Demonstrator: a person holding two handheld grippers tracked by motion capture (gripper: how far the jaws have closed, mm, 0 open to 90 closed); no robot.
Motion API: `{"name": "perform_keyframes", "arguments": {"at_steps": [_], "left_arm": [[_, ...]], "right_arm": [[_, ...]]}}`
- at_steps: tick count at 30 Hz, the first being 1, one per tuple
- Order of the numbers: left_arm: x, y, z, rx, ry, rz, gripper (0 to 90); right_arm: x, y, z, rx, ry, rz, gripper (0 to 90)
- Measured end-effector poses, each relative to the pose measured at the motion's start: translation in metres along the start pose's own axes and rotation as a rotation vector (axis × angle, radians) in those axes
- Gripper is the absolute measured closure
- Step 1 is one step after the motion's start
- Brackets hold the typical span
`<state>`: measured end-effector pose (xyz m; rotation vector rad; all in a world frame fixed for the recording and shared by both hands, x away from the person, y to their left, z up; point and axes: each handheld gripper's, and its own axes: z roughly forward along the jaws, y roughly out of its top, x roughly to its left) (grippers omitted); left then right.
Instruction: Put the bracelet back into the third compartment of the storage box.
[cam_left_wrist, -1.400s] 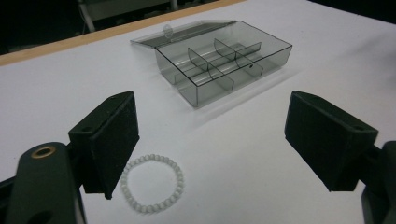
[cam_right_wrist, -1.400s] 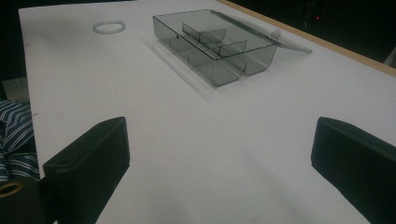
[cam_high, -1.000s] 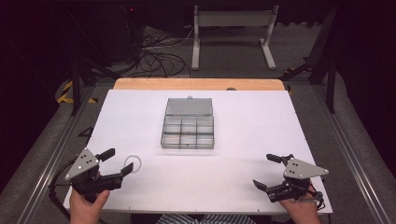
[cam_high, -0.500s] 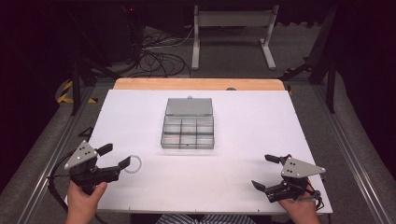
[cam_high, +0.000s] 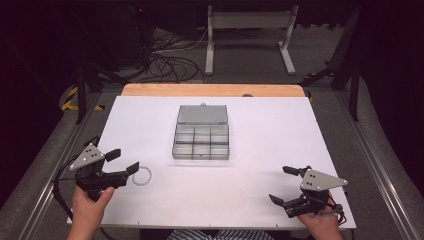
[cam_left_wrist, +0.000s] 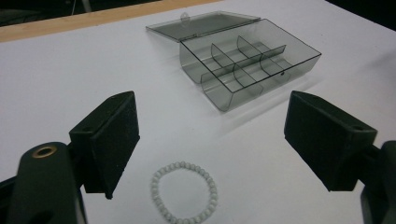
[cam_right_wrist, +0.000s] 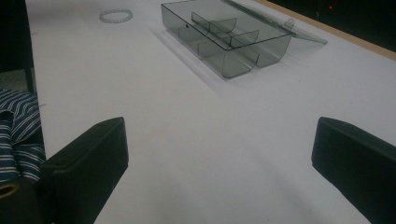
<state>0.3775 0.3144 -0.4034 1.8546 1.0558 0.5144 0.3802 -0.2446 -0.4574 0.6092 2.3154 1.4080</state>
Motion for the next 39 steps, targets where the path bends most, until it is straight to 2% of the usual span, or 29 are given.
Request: {"name": "perform_keyframes", "arguments": {"at_steps": [2, 10, 14, 18, 26, 31, 39], "left_arm": [[0.0, -0.001, 0.001, 0.003, 0.001, -0.004, 18.4], [0.003, 0.001, 0.001, 0.028, 0.031, 0.022, 20.4], [0.005, 0.006, 0.002, 0.066, 0.036, 0.032, 23.2], [0.008, 0.011, 0.006, 0.096, 0.029, 0.025, 24.2], [0.013, 0.015, 0.02, 0.155, 0.043, 0.019, 24.6], [0.02, 0.016, 0.028, 0.192, 0.037, -0.008, 24.5], [0.029, 0.016, 0.04, 0.256, 0.041, -0.03, 24.5]], "right_arm": [[0.0, 0.0, 0.0, 0.0, 0.0, 0.001, 4.5], [0.0, 0.0, 0.0, 0.003, 0.0, -0.001, 4.5], [0.0, 0.0, 0.001, 0.004, 0.0, -0.003, 4.5], [0.0, 0.0, 0.001, 0.004, 0.0, -0.002, 4.5], [0.0, 0.0, 0.001, 0.005, 0.001, -0.003, 4.5], [0.0, 0.0, 0.001, 0.006, 0.003, -0.002, 4.5], [0.0, 0.0, 0.001, 0.011, 0.005, -0.005, 4.6]]}}
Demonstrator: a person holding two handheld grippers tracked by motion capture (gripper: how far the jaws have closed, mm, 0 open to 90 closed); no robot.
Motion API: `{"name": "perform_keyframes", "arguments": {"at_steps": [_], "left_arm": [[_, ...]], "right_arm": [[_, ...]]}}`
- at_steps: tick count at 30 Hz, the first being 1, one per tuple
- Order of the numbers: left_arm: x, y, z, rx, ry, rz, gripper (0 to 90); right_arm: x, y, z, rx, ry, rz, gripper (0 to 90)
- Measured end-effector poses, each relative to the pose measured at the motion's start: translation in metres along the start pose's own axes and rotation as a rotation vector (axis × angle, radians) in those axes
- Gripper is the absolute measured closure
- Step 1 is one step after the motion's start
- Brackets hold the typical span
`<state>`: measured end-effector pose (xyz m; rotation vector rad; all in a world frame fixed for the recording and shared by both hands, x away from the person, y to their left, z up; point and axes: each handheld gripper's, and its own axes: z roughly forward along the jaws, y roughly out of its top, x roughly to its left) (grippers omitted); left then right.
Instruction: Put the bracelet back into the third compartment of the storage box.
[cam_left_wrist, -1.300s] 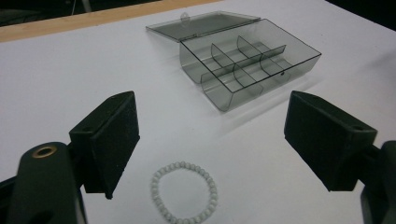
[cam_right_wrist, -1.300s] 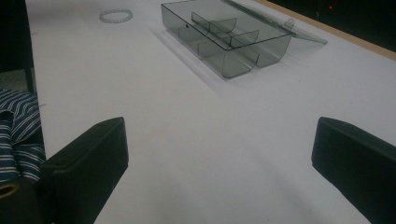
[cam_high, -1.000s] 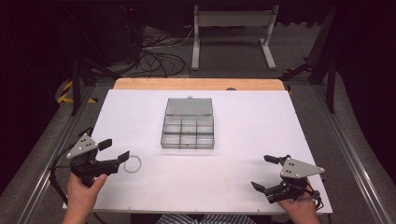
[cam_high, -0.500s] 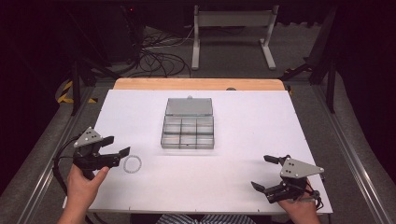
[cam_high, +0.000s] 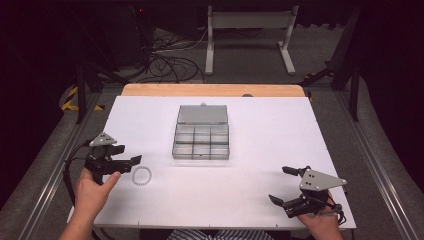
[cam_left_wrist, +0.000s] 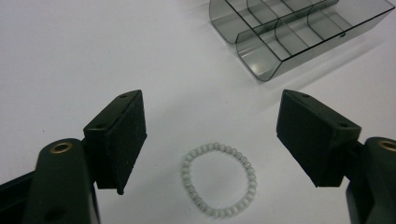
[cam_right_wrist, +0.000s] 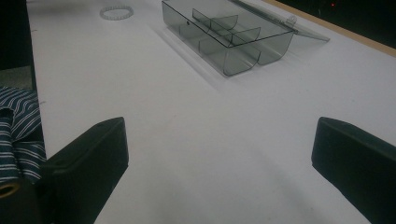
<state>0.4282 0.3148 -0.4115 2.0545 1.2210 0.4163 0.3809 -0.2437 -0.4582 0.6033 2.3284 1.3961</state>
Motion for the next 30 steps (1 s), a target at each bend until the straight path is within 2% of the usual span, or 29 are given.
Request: {"name": "perform_keyframes", "arguments": {"at_steps": [3, 6, 10, 13, 16, 30], "left_arm": [[0.002, 0.001, 0.005, 0.044, -0.001, -0.015, 24.2], [0.005, 0.001, 0.009, 0.082, 0.007, -0.009, 24.2], [0.009, 0.001, 0.016, 0.125, 0.003, -0.036, 24.2], [0.013, 0.001, 0.02, 0.155, 0.012, -0.034, 24.3], [0.014, 0.001, 0.025, 0.189, 0.003, -0.047, 24.4], [0.016, 0.0, 0.039, 0.298, 0.017, -0.022, 28.9]], "right_arm": [[0.0, 0.0, 0.0, 0.0, -0.001, -0.001, 4.5], [0.0, 0.0, 0.0, -0.002, 0.001, 0.0, 4.5], [0.0, 0.0, 0.0, 0.0, 0.001, -0.001, 4.5], [0.0, 0.0, 0.0, 0.003, 0.004, 0.002, 4.5], [0.0, 0.0, 0.0, 0.003, 0.001, -0.001, 4.6], [0.001, 0.0, 0.001, 0.006, 0.002, -0.002, 4.6]]}}
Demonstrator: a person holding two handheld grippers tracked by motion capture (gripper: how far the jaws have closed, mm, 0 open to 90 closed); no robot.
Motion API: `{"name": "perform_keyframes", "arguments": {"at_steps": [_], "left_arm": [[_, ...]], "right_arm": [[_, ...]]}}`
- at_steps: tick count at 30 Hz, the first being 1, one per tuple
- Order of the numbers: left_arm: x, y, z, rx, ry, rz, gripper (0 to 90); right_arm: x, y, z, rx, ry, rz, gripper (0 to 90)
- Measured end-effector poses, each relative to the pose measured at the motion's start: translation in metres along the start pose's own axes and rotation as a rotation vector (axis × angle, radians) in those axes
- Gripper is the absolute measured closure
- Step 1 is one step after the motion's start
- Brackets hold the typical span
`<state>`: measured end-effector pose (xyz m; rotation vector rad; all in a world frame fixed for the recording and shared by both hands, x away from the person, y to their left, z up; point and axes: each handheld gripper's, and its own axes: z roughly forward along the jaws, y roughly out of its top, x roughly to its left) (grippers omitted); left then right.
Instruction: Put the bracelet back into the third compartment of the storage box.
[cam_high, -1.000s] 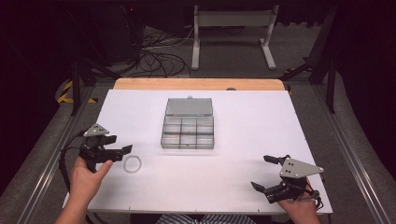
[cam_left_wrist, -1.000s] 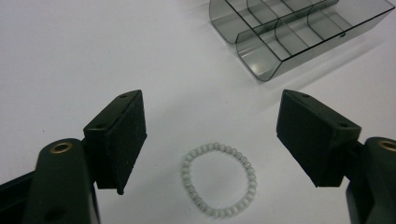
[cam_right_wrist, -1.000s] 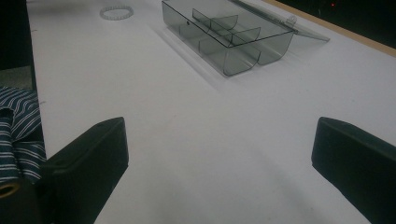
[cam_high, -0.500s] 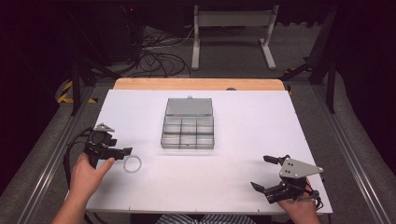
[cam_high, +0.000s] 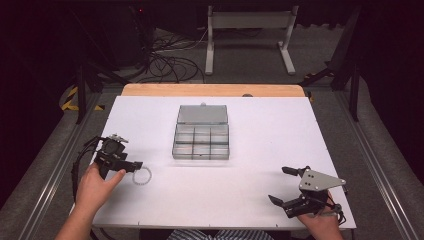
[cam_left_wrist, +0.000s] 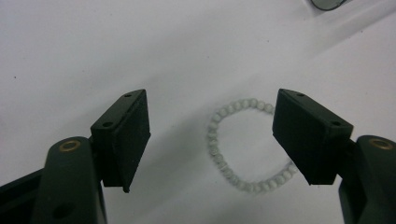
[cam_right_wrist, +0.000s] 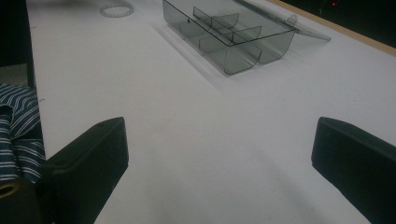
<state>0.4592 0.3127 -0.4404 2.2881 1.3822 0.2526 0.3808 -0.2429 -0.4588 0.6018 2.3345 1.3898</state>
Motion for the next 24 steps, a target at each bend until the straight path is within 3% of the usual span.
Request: {"name": "perform_keyframes", "arguments": {"at_steps": [16, 24], "left_arm": [[0.0, 0.001, 0.011, 0.118, -0.02, 0.003, 48.7], [-0.003, 0.001, 0.014, 0.141, -0.007, 0.013, 57.6]], "right_arm": [[0.0, 0.0, 0.001, 0.005, 0.0, -0.009, 4.6], [0.0, 0.0, 0.0, 0.0, -0.001, -0.006, 4.6]]}}
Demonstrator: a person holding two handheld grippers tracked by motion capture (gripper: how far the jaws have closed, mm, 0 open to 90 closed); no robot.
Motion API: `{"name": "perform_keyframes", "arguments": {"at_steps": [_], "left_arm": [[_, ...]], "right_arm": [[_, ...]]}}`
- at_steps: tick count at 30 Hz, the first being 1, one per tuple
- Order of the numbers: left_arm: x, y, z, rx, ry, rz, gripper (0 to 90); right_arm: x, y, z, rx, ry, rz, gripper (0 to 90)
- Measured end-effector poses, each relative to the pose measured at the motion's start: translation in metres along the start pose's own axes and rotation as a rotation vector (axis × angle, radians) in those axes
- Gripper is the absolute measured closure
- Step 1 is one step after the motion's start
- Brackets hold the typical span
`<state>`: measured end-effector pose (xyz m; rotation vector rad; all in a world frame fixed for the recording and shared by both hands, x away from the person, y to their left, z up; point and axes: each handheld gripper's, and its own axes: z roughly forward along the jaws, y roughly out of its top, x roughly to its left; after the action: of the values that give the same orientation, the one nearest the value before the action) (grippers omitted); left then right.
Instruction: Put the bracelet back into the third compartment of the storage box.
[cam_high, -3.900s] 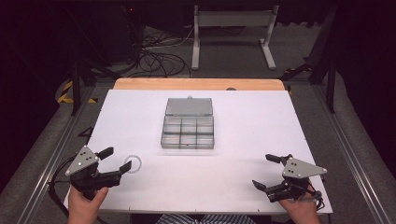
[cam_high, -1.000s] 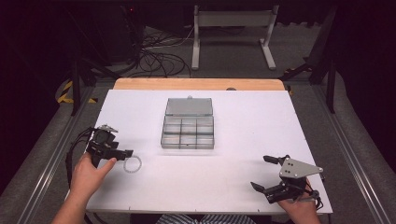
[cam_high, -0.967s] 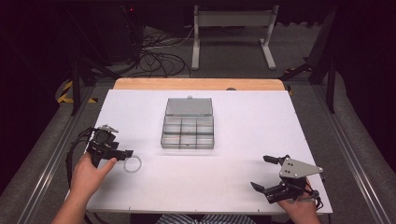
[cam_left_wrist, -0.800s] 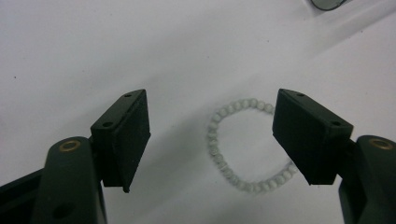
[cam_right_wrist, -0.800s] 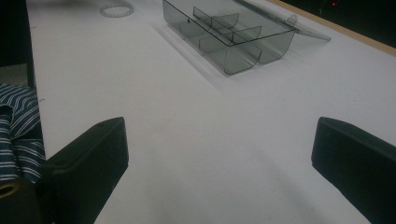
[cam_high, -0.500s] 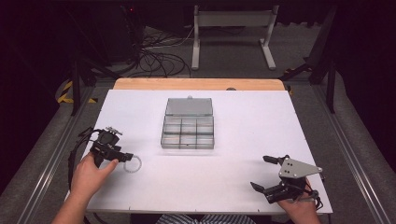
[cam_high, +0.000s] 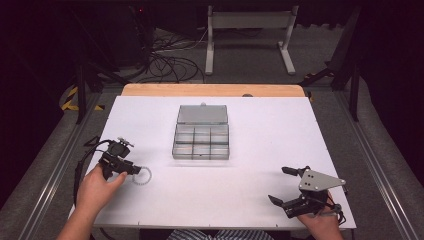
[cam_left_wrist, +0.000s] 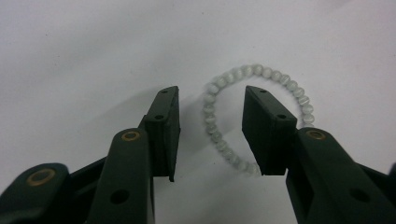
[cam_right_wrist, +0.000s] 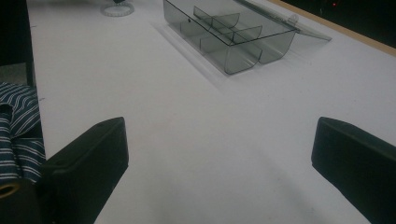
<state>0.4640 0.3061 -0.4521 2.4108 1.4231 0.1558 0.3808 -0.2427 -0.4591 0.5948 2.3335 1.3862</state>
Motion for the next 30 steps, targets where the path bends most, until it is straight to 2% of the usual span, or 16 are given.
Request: {"name": "perform_keyframes", "arguments": {"at_steps": [6, 19, 30], "left_arm": [[-0.0006, 0.0009, 0.0021, 0.029, -0.006, -0.002, 65.1], [0.0004, 0.0019, 0.0046, 0.054, 0.004, -0.006, 81.8], [0.0001, 0.0017, 0.0046, 0.05, 0.013, 0.001, 84.5]], "right_arm": [[-0.0002, 0.0, -0.0004, 0.0, 0.002, -0.001, 4.6], [0.0004, 0.0, 0.0001, 0.001, 0.003, -0.001, 4.6], [0.0003, -0.0001, 0.0004, 0.002, 0.003, -0.001, 4.6]]}}
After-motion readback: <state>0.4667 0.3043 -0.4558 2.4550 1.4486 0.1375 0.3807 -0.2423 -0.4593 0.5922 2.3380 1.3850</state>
